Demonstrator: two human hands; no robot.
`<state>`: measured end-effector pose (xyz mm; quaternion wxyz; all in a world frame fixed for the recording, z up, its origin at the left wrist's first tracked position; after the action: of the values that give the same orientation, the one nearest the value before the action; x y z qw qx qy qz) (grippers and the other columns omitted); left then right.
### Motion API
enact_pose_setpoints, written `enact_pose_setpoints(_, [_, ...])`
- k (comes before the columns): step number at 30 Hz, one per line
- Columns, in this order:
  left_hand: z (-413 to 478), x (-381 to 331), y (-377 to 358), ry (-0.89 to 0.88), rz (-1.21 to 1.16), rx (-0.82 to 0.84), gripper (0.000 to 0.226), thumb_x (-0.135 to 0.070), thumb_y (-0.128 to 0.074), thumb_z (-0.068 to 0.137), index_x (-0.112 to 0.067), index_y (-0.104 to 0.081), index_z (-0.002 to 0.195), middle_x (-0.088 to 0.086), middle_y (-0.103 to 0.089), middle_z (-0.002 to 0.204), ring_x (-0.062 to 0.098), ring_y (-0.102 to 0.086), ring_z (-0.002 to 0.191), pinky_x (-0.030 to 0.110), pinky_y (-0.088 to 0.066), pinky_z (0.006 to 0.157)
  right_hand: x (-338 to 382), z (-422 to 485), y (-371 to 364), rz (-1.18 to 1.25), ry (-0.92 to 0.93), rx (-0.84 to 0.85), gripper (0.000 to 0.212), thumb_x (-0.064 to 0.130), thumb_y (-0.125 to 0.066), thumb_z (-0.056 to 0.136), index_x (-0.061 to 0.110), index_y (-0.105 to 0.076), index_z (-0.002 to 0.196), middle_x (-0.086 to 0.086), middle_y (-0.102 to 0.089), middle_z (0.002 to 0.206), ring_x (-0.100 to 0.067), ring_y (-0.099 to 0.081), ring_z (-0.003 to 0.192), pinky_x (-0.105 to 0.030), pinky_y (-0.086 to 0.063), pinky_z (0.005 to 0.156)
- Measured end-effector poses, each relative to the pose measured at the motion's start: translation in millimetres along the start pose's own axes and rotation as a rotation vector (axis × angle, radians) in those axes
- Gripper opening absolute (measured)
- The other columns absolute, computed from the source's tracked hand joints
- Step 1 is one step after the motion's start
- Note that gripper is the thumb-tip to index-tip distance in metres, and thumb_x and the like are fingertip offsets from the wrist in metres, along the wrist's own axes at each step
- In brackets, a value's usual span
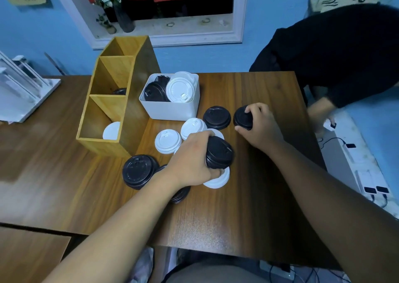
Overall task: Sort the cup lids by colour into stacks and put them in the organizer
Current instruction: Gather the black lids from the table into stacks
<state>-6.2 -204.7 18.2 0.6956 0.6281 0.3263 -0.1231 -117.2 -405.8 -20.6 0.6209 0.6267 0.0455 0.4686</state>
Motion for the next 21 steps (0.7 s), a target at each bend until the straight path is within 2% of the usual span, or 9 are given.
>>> enact_pose_setpoints(3, [-6.7, 2.9, 6.8, 0.002, 0.014, -0.016, 0.083, -0.045, -0.09, 0.063, -0.031, -0.043, 0.13, -0.01, -0.054, 0.118, 0.011, -0.052, 0.111, 0.037, -0.054, 0.092, -4.5, 2.4, -4.9, -0.054, 0.006, 0.011, 0.052, 0.048, -0.074, 0.081, 0.027, -0.045, 0.118, -0.004, -0.046, 0.134, -0.03, -0.049, 0.119, -0.047, -0.053, 0.09])
enact_pose_setpoints(10, [-14.2, 2.7, 5.1, -0.002, 0.046, -0.034, 0.083, -0.044, -0.09, 0.06, -0.031, -0.042, 0.126, -0.008, -0.054, 0.116, 0.014, -0.052, 0.107, 0.04, -0.055, 0.087, -0.9, 9.8, -7.6, -0.208, 0.029, 0.002, 0.052, 0.053, -0.067, 0.085, 0.021, -0.047, 0.121, -0.011, -0.052, 0.133, -0.036, -0.051, 0.116, -0.047, -0.05, 0.089])
enact_pose_setpoints(13, [-17.6, 2.5, 4.1, -0.011, 0.027, -0.036, 0.093, -0.045, -0.089, 0.061, -0.029, -0.038, 0.137, -0.005, -0.053, 0.125, 0.016, -0.05, 0.115, 0.042, -0.053, 0.094, 3.7, 10.6, -6.3, -0.232, 0.013, 0.021, 0.054, 0.051, -0.069, 0.083, 0.02, -0.046, 0.121, -0.014, -0.053, 0.131, -0.037, -0.05, 0.116, -0.047, -0.049, 0.09])
enact_pose_setpoints(15, [-22.7, 4.9, 9.6, -0.02, 0.011, -0.046, 0.103, -0.047, -0.087, 0.065, -0.027, -0.031, 0.149, -0.004, -0.049, 0.136, 0.017, -0.046, 0.125, 0.039, -0.047, 0.104, 3.0, 5.5, -2.7, -0.184, -0.051, 0.02, 0.058, 0.049, -0.075, 0.078, 0.022, -0.045, 0.12, -0.01, -0.054, 0.128, -0.034, -0.049, 0.116, -0.044, -0.049, 0.089])
enact_pose_setpoints(17, [-32.3, 12.5, 23.8, -0.037, 0.022, -0.076, 0.103, -0.048, -0.086, 0.07, -0.028, -0.029, 0.153, -0.005, -0.046, 0.142, 0.015, -0.041, 0.129, 0.034, -0.041, 0.107, 3.1, -6.5, 3.5, -0.096, -0.121, 0.001, 0.064, 0.046, -0.082, 0.072, 0.023, -0.046, 0.12, -0.005, -0.056, 0.123, -0.03, -0.051, 0.115, -0.038, -0.048, 0.087])
enact_pose_setpoints(21, [-65.6, 49.7, 67.3, -0.051, 0.092, -0.214, 0.088, -0.047, -0.086, 0.073, -0.03, -0.041, 0.147, -0.009, -0.048, 0.14, 0.014, -0.04, 0.13, 0.032, -0.037, 0.108, 23.4, -48.7, 22.5, 0.204, -0.216, -0.133, 0.072, 0.035, -0.088, 0.068, 0.021, -0.047, 0.127, -0.001, -0.061, 0.124, -0.017, -0.057, 0.112, -0.026, -0.045, 0.082])
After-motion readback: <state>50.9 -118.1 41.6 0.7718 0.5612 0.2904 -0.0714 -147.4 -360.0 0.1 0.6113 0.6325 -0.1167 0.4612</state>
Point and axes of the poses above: each hand's wrist, its own z-axis towards the middle knuckle, its own y-axis out of the back of the hand, x = y × z, the point moved 6 cm from there along z, towards the middle knuckle
